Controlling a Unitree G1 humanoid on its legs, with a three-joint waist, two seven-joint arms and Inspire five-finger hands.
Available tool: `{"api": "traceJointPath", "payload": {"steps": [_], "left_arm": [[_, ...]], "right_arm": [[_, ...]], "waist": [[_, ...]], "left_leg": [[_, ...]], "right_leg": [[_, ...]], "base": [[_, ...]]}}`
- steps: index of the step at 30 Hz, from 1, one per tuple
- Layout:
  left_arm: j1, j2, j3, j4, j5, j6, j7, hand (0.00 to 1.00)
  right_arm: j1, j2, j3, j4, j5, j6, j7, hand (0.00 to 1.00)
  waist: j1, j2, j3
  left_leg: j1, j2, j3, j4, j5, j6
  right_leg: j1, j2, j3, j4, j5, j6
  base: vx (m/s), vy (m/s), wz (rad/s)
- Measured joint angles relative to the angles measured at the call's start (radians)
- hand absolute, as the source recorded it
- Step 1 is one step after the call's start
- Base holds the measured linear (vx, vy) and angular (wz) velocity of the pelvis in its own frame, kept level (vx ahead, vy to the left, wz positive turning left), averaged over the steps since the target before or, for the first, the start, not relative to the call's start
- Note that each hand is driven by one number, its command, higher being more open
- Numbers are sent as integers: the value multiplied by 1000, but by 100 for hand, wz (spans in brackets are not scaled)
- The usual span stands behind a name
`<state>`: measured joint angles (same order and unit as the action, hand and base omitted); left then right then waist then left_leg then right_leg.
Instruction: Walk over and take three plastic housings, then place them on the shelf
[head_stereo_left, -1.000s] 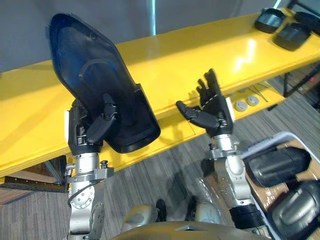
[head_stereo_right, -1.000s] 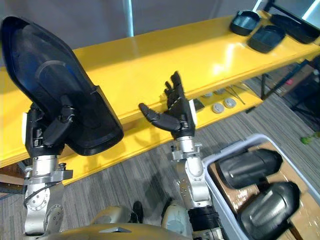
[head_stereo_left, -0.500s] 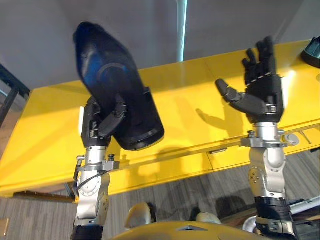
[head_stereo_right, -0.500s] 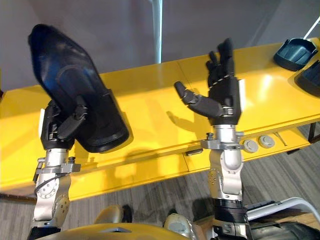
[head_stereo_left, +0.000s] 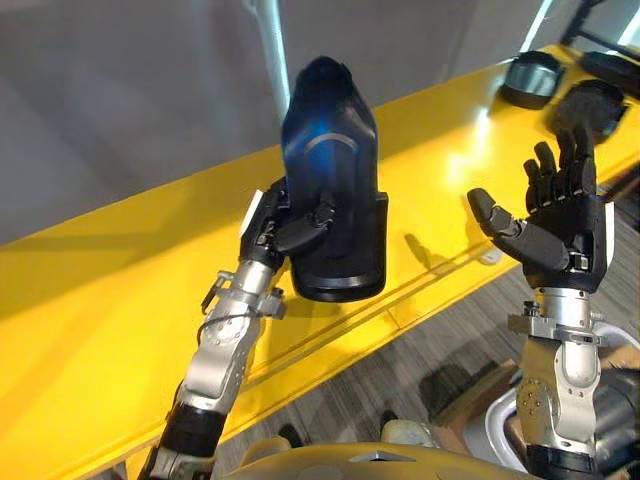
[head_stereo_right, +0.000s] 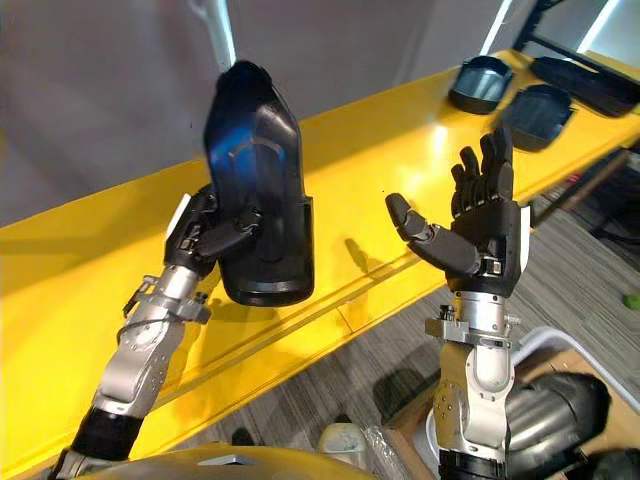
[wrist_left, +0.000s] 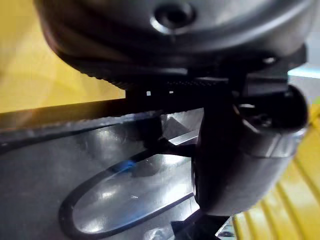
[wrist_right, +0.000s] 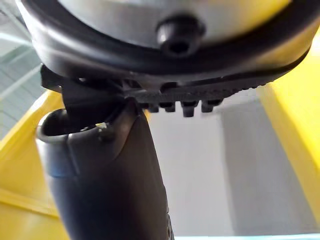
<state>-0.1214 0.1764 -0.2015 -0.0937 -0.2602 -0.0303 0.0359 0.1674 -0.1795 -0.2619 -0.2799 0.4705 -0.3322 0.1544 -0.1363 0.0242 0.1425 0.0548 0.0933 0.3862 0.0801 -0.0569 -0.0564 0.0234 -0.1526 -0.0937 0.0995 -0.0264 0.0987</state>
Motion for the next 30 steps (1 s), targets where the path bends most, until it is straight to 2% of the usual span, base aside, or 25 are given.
{"api": "traceJointPath", "payload": {"steps": [4, 7, 15, 21, 22, 28, 30], "left_arm": [[-168, -2, 3, 219, -3, 64, 156, 0], [-247, -4, 27, 324, -43, 77, 231, 0], [-437, -7, 132, 576, -103, 74, 412, 0], [-519, -10, 147, 640, -104, 73, 508, 0], [-533, -10, 155, 641, -104, 74, 516, 100], [-543, -10, 175, 655, -89, 93, 497, 100], [-537, -5, 144, 650, -56, 95, 477, 100]], "right_arm": [[34, 1, -3, 0, 28, 15, 32, 100], [40, 1, 1, 0, 28, 24, 64, 100], [41, -2, 65, 0, 63, 67, 121, 100], [17, -3, 93, 0, 67, 90, 123, 100], [4, -3, 96, 0, 67, 90, 124, 100], [-8, -3, 101, 0, 69, 93, 121, 100], [-8, -3, 114, 0, 69, 92, 120, 100]], "waist": [[-47, 0, 0], [-63, 1, 0], [-88, 0, 0], [-89, -7, 16], [-90, -9, 31], [-89, -6, 60], [-87, -4, 61]], "left_leg": [[8, 1, 35, -24, 2, -6], [6, 6, 52, -40, 20, -8], [-13, 7, 68, -49, 36, -3], [-52, 8, 60, -9, 29, 3], [-56, 8, 60, 2, 24, 6], [-80, 6, 48, 24, 14, 13], [-80, 6, 41, 24, 14, 13]], "right_leg": [[-10, 12, 30, -20, 5, 7], [-34, 23, 47, -19, 15, -1], [-65, 30, 69, -19, 28, -1], [-90, 22, 73, -15, 32, 0], [-90, 18, 73, -15, 34, -1], [-92, 13, 64, -18, 37, 4], [-88, 14, 56, -18, 37, 4]], "base": [[-104, -28, -29], [-59, -39, -19], [-15, -14, -6], [-8, 5, 2], [-45, 22, 3], [-30, 15, 6], [14, -5, 9]]}}
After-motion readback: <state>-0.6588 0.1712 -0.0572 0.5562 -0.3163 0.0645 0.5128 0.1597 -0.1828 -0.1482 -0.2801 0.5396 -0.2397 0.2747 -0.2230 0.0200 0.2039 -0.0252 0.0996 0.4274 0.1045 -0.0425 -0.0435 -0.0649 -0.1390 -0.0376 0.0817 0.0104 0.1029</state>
